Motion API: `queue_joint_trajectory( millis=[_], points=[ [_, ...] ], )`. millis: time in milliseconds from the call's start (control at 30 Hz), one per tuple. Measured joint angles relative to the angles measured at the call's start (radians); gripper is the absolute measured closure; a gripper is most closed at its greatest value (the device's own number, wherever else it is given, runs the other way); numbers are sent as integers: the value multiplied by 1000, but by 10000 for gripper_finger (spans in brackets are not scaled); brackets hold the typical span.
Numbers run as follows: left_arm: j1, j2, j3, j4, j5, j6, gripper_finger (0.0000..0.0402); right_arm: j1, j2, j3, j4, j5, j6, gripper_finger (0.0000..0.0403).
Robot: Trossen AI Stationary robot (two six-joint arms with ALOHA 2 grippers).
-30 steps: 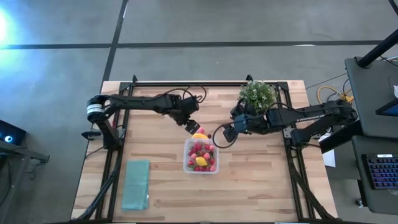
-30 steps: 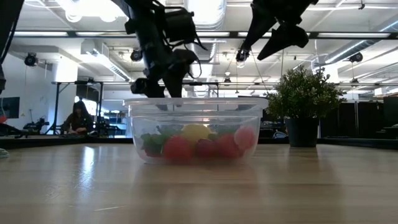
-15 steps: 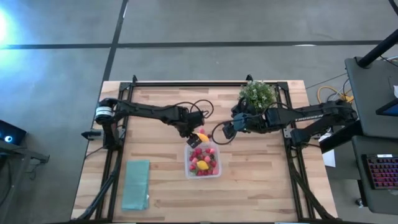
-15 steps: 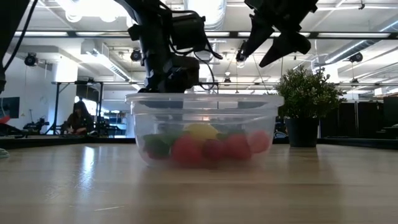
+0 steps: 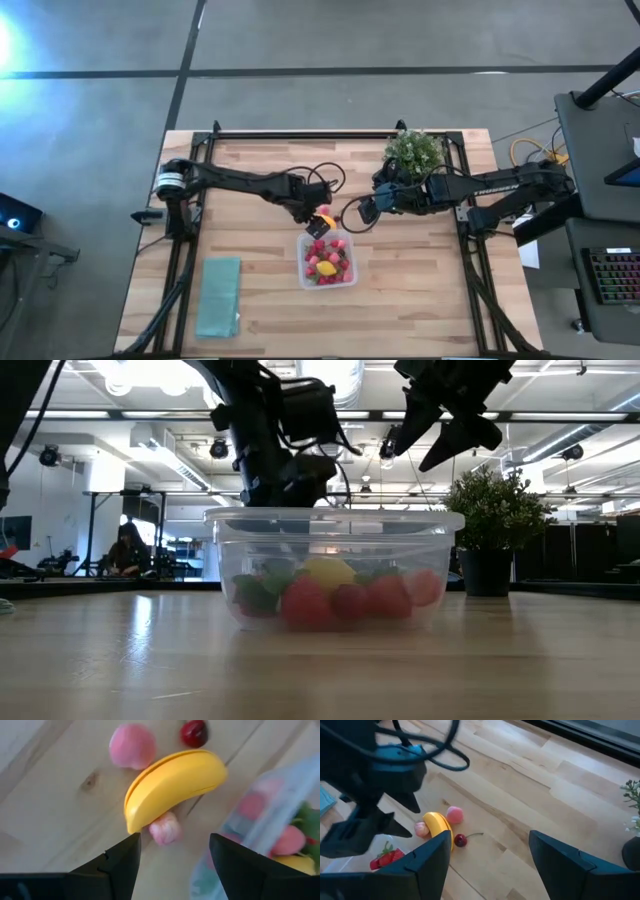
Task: Pick and placing Produce into tupperware
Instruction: Put the pink peach into the transparent bin
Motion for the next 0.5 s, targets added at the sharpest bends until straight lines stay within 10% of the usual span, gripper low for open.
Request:
queue_joint_trajectory(
  millis=[500],
  points=[
    [-6, 81, 0, 8, 14, -28, 180, 0, 0, 0, -1, 0, -1, 145]
  ],
)
